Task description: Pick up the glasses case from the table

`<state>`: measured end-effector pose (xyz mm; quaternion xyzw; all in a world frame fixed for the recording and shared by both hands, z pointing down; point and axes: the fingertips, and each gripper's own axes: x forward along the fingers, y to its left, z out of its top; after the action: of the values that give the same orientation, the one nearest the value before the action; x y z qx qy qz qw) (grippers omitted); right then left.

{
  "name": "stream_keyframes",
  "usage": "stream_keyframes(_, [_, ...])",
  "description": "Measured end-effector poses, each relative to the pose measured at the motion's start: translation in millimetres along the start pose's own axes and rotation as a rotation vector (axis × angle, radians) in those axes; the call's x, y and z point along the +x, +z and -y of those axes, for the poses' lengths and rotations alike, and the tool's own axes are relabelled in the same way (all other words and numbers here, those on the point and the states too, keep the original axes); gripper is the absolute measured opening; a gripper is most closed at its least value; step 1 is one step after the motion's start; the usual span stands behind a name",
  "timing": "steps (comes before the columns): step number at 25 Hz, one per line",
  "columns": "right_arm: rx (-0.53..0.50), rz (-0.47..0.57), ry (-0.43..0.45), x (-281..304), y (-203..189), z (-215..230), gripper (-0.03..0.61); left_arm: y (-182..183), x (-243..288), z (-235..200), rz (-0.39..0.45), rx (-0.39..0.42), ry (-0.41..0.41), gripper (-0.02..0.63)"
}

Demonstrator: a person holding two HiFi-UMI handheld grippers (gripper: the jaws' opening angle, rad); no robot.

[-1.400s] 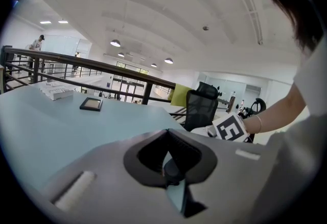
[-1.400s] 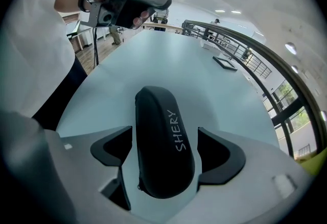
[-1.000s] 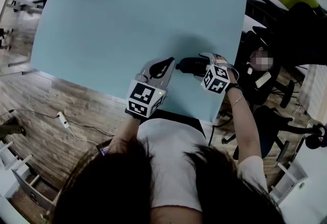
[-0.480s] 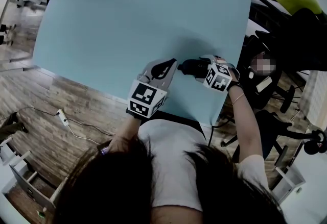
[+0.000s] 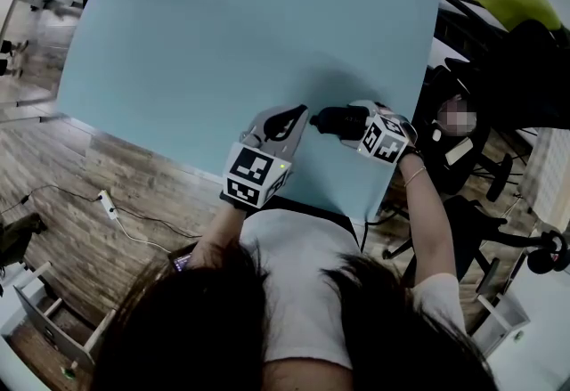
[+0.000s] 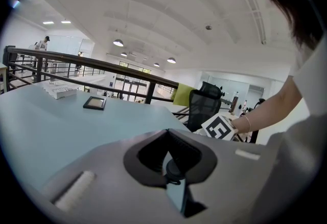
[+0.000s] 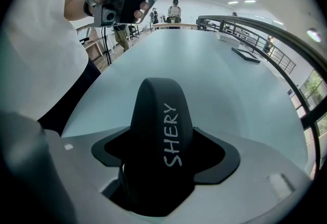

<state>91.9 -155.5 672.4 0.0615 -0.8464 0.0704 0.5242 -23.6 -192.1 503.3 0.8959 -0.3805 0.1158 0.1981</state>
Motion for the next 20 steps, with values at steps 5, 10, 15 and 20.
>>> stream_keyframes(5, [-0.004, 0.020, -0.002, -2, 1, -2, 0.347, 1, 0, -2, 0.000, 0.001, 0.003, 0.057])
stream_keyframes(10, [-0.004, 0.013, 0.002, -2, 2, -4, 0.333, 3, -2, -6, 0.004, -0.002, 0.010, 0.057])
stream_keyframes(15, [-0.059, -0.001, -0.008, -3, 8, -7, 0.327, 5, -3, -8, 0.012, -0.004, 0.017, 0.057])
stream_keyframes(20, [-0.149, 0.004, -0.073, -11, 17, -2, 0.325, 9, -6, -7, 0.023, -0.002, 0.020, 0.057])
